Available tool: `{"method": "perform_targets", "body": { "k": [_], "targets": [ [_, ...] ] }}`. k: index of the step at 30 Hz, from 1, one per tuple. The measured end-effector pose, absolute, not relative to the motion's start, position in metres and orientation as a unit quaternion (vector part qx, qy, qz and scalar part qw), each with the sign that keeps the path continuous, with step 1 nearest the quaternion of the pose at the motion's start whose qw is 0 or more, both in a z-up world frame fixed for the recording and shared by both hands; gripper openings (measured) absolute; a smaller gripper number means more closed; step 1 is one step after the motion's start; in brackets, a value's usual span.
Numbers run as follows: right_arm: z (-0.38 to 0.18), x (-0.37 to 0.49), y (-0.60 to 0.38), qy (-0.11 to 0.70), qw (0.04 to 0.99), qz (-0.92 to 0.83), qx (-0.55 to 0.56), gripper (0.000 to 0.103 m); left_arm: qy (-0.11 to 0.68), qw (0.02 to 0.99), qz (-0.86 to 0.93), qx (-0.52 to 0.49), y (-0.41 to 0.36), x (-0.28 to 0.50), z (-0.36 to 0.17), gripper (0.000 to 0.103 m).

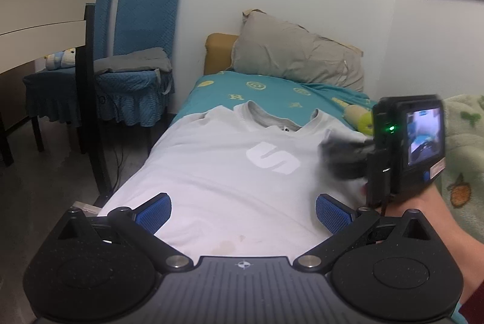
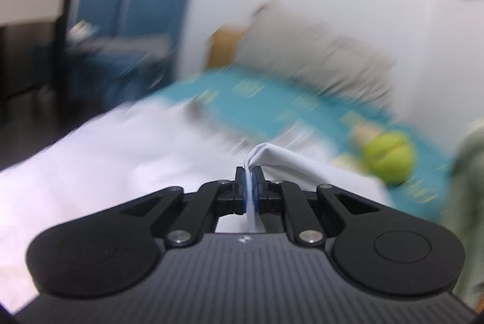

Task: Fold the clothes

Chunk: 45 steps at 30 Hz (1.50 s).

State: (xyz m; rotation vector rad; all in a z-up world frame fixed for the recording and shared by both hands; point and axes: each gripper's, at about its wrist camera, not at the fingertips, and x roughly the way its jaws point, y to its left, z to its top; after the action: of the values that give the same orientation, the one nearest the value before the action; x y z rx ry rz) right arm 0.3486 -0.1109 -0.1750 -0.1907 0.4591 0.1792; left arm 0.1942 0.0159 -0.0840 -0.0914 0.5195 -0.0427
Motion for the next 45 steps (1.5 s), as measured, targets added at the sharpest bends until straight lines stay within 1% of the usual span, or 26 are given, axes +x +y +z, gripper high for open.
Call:
{"method": "perform_targets", "body": {
  "k": [1,2,3,4,7,11,15,18,21,24,26,29,32,34,35,37,40,45],
  "targets": [
    [-0.175,0.349,-0.114,0.238,0.963,0.103,-0.072,0.053,0.255,0.966,-0.019,-0.046,0.018,0.194,-0.083,0.103],
    [-0.172,0.347,-0.123,0.238,0.964,0.109,-0.037,0.088,0.253,0.966,-0.017,-0.047,0.020,0.194,-0.083,0.103],
    [-0.168,0.345,-0.132,0.235,0.965,0.114,0.001,0.098,0.252,0.966,-0.016,-0.049,0.022,0.194,-0.082,0.103],
    [-0.164,0.343,-0.141,0.232,0.965,0.118,0.039,0.103,0.250,0.967,-0.015,-0.049,0.023,0.194,-0.080,0.103],
    [-0.148,0.329,-0.163,0.235,0.961,0.103,0.103,0.103,0.244,0.969,-0.018,-0.043,0.024,0.192,-0.077,0.103],
    [-0.122,0.293,-0.181,0.221,0.965,0.080,0.114,0.103,0.233,0.972,-0.030,-0.022,0.019,0.184,-0.074,0.103],
    [-0.083,0.250,-0.194,0.225,0.964,0.060,0.127,0.103,0.219,0.974,-0.050,0.015,0.011,0.167,-0.073,0.102],
    [-0.053,0.218,-0.204,0.229,0.963,0.045,0.138,0.103,0.224,0.972,-0.065,0.025,0.008,0.155,-0.075,0.101],
    [-0.036,0.175,-0.218,0.229,0.960,0.040,0.159,0.103,0.233,0.969,-0.076,0.031,0.006,0.145,-0.077,0.100],
    [-0.036,0.139,-0.235,0.218,0.959,0.028,0.181,0.103,0.238,0.967,-0.082,0.036,0.005,0.138,-0.078,0.099],
    [-0.042,0.130,-0.242,0.214,0.957,0.022,0.193,0.103,0.238,0.967,-0.085,0.037,0.004,0.135,-0.077,0.099],
    [-0.050,0.140,-0.243,0.203,0.962,0.013,0.180,0.103,0.235,0.967,-0.091,0.041,-0.001,0.136,-0.077,0.098],
    [-0.055,0.152,-0.243,0.198,0.966,-0.002,0.167,0.103,0.235,0.964,-0.108,0.062,-0.011,0.139,-0.082,0.094],
    [-0.058,0.157,-0.248,0.195,0.965,-0.009,0.176,0.103,0.240,0.960,-0.125,0.078,-0.020,0.143,-0.087,0.090],
    [-0.059,0.158,-0.252,0.195,0.963,-0.013,0.183,0.103,0.246,0.956,-0.137,0.085,-0.026,0.147,-0.091,0.090],
    [-0.060,0.159,-0.263,0.192,0.961,-0.024,0.197,0.103,0.252,0.948,-0.163,0.109,-0.042,0.158,-0.098,0.084],
    [-0.061,0.157,-0.281,0.164,0.963,-0.060,0.205,0.103,0.241,0.935,-0.195,0.174,-0.078,0.187,-0.111,0.081],
    [-0.067,0.158,-0.313,0.149,0.955,-0.105,0.232,0.103,0.201,0.918,-0.234,0.247,-0.147,0.266,-0.130,0.072]
  ]
}}
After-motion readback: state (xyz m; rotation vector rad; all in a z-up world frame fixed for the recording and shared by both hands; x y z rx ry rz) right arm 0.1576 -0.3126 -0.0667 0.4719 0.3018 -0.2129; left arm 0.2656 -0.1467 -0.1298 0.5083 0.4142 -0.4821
